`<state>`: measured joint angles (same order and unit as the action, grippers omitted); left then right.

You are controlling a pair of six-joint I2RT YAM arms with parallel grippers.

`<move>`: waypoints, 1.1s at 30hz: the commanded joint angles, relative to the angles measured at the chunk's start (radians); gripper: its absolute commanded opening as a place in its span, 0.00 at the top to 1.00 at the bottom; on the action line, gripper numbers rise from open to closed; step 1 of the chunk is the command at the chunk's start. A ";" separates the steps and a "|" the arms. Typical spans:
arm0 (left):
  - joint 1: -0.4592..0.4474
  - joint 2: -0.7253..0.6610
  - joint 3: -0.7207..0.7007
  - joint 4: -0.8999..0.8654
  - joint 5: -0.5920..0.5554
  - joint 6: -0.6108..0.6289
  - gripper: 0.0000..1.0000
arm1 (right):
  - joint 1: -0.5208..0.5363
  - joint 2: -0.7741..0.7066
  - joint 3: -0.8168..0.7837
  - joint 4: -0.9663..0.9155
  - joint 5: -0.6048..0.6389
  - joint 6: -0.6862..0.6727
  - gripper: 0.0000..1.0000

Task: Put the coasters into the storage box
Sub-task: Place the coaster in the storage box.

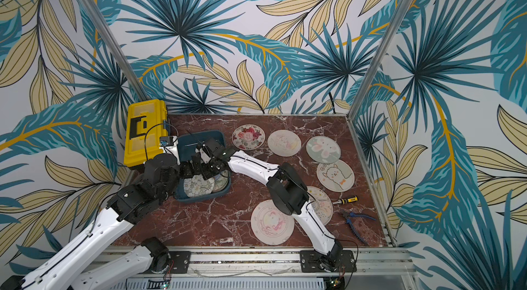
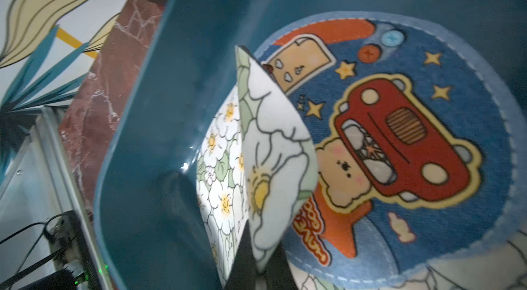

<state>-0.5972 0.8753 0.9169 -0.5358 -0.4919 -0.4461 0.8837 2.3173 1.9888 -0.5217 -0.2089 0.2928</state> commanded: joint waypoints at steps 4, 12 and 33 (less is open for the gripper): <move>0.008 0.018 -0.019 0.036 0.021 -0.029 0.00 | -0.023 -0.002 -0.014 0.011 0.153 0.040 0.91; 0.012 0.024 -0.021 0.065 0.036 -0.025 0.00 | -0.036 -0.021 -0.035 0.058 0.112 0.043 0.65; 0.014 0.064 0.010 0.099 0.153 0.012 0.00 | -0.073 -0.275 -0.242 0.070 0.293 0.014 0.33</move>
<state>-0.5880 0.9302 0.9146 -0.4587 -0.3775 -0.4522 0.8173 2.0933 1.7954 -0.4530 0.0360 0.3172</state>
